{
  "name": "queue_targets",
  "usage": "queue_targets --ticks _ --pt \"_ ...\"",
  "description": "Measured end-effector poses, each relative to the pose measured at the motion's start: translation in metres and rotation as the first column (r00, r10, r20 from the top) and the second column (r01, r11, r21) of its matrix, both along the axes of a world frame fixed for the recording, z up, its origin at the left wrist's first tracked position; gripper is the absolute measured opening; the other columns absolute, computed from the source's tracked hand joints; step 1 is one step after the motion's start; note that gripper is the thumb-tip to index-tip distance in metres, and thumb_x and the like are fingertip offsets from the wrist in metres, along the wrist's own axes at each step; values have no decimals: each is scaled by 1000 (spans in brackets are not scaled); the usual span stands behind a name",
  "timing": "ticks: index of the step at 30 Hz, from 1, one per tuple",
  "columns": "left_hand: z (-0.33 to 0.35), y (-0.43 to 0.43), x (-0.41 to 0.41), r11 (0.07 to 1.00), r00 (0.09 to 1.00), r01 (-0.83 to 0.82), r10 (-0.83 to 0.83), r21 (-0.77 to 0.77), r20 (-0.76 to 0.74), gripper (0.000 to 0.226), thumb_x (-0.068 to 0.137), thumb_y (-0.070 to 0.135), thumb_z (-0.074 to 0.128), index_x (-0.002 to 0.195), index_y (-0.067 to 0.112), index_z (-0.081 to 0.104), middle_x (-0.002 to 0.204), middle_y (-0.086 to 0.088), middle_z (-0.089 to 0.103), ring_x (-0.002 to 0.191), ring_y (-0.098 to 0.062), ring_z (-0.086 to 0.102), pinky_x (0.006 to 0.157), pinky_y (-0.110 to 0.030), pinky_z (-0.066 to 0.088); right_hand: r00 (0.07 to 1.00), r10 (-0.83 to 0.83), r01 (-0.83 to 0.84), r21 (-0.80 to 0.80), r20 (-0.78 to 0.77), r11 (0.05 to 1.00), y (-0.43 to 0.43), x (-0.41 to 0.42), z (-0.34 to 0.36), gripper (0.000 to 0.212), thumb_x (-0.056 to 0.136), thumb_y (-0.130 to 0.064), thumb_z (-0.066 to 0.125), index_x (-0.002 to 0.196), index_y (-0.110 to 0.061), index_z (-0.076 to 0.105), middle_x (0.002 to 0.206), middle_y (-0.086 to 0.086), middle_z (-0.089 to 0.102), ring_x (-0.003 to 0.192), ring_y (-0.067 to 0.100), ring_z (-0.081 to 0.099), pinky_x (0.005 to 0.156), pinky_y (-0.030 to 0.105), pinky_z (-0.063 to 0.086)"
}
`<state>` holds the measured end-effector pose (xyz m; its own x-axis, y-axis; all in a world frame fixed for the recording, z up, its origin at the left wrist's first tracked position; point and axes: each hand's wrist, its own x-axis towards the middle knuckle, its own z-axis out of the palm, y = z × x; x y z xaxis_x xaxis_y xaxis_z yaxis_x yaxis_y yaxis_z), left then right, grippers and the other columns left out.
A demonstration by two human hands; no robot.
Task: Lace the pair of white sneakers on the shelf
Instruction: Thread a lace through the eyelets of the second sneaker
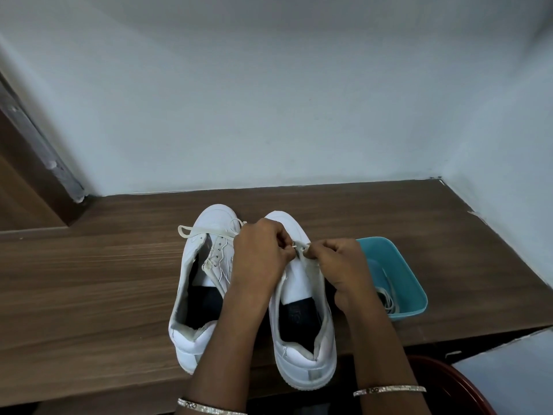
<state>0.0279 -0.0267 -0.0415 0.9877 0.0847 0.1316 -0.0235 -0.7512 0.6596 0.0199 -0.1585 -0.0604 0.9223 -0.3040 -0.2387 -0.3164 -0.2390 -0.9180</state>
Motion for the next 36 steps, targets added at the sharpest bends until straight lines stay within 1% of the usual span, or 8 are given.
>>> queue_targets --ticks 4,7,15,18,22,26,32,36 --pt "2 -2 -1 997 999 -27 25 66 28 3 76 19 75 77 21 77 78 5 73 78 -15 66 65 -23 38 1000 5 -5 19 -1 1000 1 0 -2 9 71 -20 72 64 -23 78 75 12 74 88 35 70 79 49 58" --pt "2 -3 -1 997 998 -45 42 68 39 2 76 21 75 78 20 77 78 5 73 78 -15 65 64 -22 35 1000 17 -17 24 -3 1000 0 1 -1 11 73 -17 72 64 -22 78 75 14 74 79 32 70 77 49 58" --pt "-4 -4 2 994 998 -17 10 111 61 6 80 20 71 81 20 77 82 2 73 83 -21 65 66 -27 39 993 104 -101 -63 52 993 -5 -1 4 13 79 -17 73 71 -24 80 72 -6 75 81 17 71 79 41 58" --pt "-7 -3 3 997 997 -2 -3 79 71 6 81 19 71 81 19 77 83 1 73 83 -23 65 70 -30 46 988 130 -124 -84 77 989 -6 -1 5 9 81 -24 75 74 -23 80 71 -8 75 78 12 71 79 39 59" --pt "-12 -2 3 999 997 -6 10 -51 74 6 79 16 74 79 20 69 76 5 72 78 -18 66 70 -31 44 992 112 -110 -35 65 993 -7 4 4 29 92 -39 64 76 -19 78 70 -5 74 74 15 69 77 37 55" --pt "-12 -3 2 990 996 15 -3 -138 86 25 81 13 75 87 22 53 78 6 71 71 -10 52 61 -27 25 991 95 -92 -37 90 995 -3 9 -6 10 91 -26 68 92 -26 78 86 -7 77 88 12 72 91 44 57" --pt "-14 -2 3 992 996 33 -23 -119 89 26 82 14 76 92 21 53 79 5 73 79 -17 61 64 -27 25 987 100 -106 41 127 994 0 13 -15 7 88 -23 74 90 -21 80 84 -2 78 87 17 74 90 48 58" --pt "-13 4 4 989 999 35 -29 -145 44 26 81 19 78 95 23 57 79 8 74 80 -13 61 67 -27 35 984 64 -58 -42 167 997 3 12 -13 4 86 -17 76 82 -18 77 77 -2 76 79 15 72 83 44 59"
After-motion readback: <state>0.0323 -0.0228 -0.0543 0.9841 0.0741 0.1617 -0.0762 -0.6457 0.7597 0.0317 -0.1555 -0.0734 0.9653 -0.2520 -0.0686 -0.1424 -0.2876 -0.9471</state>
